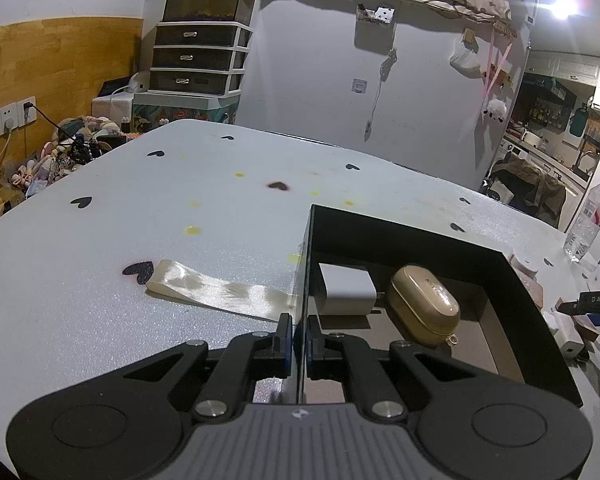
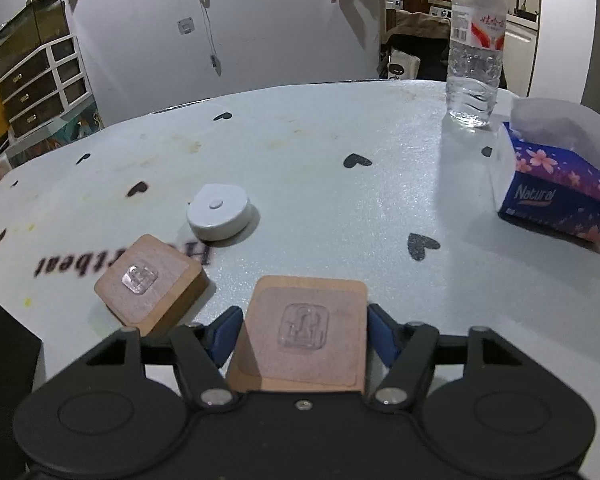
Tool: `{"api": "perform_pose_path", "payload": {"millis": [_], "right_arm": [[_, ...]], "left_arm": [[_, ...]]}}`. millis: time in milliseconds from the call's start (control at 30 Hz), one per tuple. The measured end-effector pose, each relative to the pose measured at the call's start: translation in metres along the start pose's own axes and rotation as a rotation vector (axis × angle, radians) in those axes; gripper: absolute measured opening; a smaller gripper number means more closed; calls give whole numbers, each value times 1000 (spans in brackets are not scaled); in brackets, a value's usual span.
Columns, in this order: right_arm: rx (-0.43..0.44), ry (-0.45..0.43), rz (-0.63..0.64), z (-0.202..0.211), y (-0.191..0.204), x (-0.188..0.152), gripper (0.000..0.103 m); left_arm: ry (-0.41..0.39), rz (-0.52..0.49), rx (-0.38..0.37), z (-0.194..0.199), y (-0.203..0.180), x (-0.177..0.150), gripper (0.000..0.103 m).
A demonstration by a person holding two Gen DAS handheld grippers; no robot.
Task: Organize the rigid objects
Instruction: 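Carry the tan square pad into the black box and release it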
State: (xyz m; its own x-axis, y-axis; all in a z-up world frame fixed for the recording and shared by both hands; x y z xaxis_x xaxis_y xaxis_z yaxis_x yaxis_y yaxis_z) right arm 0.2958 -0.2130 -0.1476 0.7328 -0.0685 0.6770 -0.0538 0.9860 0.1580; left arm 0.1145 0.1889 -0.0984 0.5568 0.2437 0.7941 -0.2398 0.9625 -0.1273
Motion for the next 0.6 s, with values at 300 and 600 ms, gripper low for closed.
{"api": "perform_pose_path", "payload": {"millis": [300,600], "right_arm": [[37,-34,-52,17,-4,2,67],[266,-138,19,82,65,17,67]], "left_arm": [[0,0,0,0,0,0,6],[0,1,1,0,1,0,6]]}}
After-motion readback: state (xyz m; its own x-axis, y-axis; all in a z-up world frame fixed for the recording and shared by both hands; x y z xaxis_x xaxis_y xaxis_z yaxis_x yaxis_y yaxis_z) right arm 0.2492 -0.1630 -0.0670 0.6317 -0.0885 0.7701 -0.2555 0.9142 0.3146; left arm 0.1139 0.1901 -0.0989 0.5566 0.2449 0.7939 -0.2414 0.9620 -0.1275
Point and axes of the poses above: each gripper's, at about its wrist camera, not at the fingertips, and z roughly against the way its jaws point, y to its left, x to its top, the point moved 8 cm from there along -z, roughly the way its jaws point, and after that the axes turned 3 degrees about x, right-handed, at the moved point
